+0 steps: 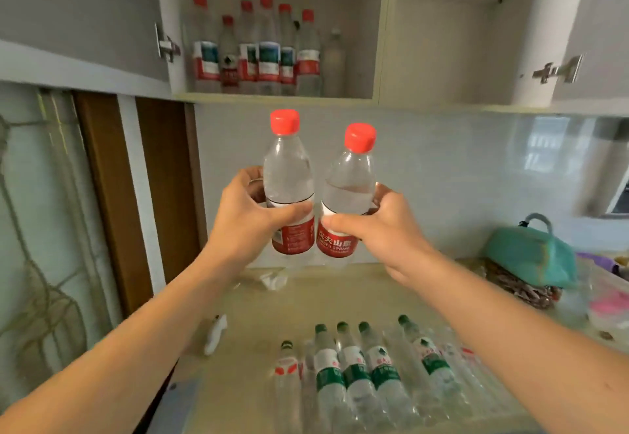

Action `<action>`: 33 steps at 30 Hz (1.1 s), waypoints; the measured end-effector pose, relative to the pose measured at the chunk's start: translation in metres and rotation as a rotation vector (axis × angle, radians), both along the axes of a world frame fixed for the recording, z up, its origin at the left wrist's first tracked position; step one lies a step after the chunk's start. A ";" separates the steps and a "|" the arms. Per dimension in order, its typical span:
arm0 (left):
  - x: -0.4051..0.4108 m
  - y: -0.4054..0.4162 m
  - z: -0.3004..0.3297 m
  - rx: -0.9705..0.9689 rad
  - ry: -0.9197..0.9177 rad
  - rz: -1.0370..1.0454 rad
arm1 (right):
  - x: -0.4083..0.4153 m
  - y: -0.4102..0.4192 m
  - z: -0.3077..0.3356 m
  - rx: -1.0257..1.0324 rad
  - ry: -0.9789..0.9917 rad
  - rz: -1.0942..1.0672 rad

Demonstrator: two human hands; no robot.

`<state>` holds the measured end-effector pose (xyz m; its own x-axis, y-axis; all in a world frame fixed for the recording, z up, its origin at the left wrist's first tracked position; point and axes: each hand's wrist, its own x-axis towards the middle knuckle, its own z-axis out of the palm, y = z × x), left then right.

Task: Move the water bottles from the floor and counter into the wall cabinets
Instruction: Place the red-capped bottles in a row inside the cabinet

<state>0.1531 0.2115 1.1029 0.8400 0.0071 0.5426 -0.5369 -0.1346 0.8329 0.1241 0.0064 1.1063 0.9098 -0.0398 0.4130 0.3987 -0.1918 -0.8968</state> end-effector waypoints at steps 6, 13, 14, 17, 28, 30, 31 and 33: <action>0.038 -0.003 0.098 -0.027 -0.096 0.089 | 0.034 0.005 0.095 -0.004 -0.143 -0.024; 0.103 -0.012 0.157 -0.043 -0.119 0.104 | 0.106 -0.012 0.157 -0.002 -0.254 -0.076; 0.113 -0.015 0.164 -0.036 -0.132 0.114 | 0.118 -0.017 0.164 0.008 -0.260 -0.082; 0.147 -0.022 0.185 -0.046 -0.191 0.163 | 0.158 -0.033 0.186 0.039 -0.278 -0.076; 0.267 -0.051 0.256 -0.126 -0.237 0.252 | 0.279 -0.066 0.254 0.036 -0.221 -0.068; 0.284 -0.053 0.258 -0.114 -0.237 0.271 | 0.293 -0.064 0.257 0.018 -0.191 -0.089; 0.292 -0.054 0.258 -0.114 -0.234 0.280 | 0.299 -0.062 0.258 0.015 -0.176 -0.095; 0.306 -0.055 0.255 -0.114 -0.224 0.286 | 0.307 -0.056 0.258 0.009 -0.158 -0.108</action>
